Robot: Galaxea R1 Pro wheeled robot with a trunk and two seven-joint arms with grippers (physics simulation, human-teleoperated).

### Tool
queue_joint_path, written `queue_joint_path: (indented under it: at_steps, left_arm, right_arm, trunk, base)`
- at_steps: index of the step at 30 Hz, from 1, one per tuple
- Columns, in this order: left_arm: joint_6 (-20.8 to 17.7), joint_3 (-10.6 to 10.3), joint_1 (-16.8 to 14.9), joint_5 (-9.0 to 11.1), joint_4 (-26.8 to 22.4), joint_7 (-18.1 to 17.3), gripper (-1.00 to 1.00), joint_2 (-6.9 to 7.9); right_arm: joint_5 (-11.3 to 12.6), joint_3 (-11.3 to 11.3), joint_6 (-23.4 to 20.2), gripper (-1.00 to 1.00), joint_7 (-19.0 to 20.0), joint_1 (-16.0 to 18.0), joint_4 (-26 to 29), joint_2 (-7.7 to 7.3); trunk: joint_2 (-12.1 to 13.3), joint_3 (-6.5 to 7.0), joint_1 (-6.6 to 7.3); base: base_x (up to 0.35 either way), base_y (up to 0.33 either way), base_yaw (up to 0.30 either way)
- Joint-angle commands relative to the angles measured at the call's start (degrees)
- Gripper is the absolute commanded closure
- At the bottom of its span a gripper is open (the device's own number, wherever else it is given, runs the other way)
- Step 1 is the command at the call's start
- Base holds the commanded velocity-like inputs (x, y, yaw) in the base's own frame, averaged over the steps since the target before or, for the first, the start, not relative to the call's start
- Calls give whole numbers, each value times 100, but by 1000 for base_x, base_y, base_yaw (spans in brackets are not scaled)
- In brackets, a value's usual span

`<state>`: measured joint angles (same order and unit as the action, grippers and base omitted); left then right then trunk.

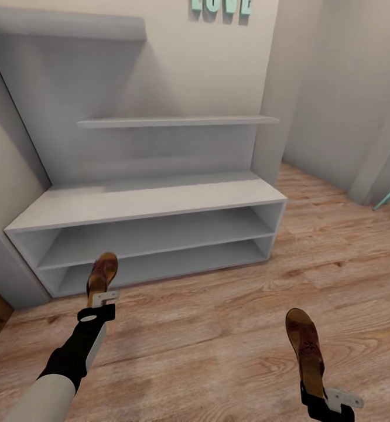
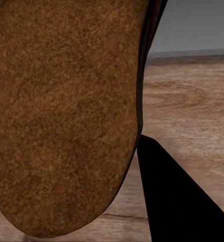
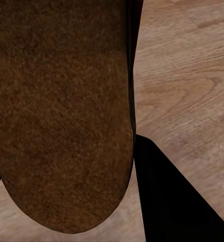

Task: Pick up the two gym shoes and the two sandals from the corridor floor and place them onto the hallstand (shoe rack) in the corridor, making sure they are on the rack and not on the floor. Arrange them so the two gym shoes are next to each other and the two sandals are next to each other.

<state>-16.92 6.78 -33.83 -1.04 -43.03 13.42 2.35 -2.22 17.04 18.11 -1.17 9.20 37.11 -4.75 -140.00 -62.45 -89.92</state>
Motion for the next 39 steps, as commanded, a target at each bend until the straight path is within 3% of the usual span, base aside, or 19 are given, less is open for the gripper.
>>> queue_joint_path:
  at_steps: [1, 24, 30, 39]
  left_arm:
    - [-40, -2, -1, -27, -11, 5, 100, 1]
    - [13, 5, 30, -33, -12, 40, 100, 5]
    - [13, 6, 23, -22, -12, 453, 100, 10]
    - [11, -9, 34, -10, -12, 506, 100, -19]
  right_arm:
    - [-5, 3, 16, 100, -5, 3, -3, 1]
    - [-16, -25, 9, 100, 2, 3, -65, 17]
    - [-16, -25, 8, 100, -3, 3, -64, 18]
    - [-16, -25, 8, 100, 1, 3, -63, 18]
  trunk:
    - [-44, -23, -21]
    - [-124, -59, -65]
    - [-124, -74, -65]
    - [-124, -101, -65]
  base:
    - [0, 0, 0]
    - [117, 32, 0]
    - [2, 1, 68]
    - [192, 0, 89]
